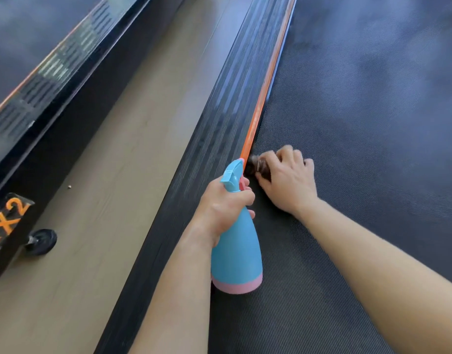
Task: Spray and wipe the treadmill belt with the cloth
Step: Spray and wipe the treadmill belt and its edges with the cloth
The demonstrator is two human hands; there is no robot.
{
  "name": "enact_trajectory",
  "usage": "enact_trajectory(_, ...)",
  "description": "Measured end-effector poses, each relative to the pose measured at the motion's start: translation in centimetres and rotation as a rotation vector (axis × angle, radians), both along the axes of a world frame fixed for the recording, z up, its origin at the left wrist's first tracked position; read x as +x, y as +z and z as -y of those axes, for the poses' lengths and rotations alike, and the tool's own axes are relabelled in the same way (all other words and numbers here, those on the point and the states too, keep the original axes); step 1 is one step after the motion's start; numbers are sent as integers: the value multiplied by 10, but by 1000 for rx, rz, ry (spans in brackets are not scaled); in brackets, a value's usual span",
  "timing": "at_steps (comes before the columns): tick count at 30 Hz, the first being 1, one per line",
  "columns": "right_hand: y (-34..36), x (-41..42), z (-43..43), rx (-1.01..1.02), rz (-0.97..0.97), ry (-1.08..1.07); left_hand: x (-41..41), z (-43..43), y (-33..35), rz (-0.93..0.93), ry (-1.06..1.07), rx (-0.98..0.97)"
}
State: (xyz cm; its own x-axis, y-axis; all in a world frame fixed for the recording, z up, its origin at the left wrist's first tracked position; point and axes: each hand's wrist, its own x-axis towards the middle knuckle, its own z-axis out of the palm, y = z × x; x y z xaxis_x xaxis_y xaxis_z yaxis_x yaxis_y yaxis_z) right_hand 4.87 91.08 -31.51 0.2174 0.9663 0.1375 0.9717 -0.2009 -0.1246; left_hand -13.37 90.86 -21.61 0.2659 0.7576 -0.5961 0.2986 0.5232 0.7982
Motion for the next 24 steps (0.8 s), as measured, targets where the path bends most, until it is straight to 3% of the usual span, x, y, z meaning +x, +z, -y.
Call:
enact_trajectory(5, -4, -1, 58, 15, 34, 274, 0, 1, 1, -6, -26, 15)
enact_trajectory(12, 0, -7, 5, -35, -21, -92, -1, 6, 2, 5, -61, 58)
enact_trajectory(20, -4, -17, 120, 13, 13, 243, 0, 9, 7, 20, -89, 84)
enact_trajectory(24, -5, -12, 95, 27, 43, 177, 5, 17, 11, 31, -85, 136)
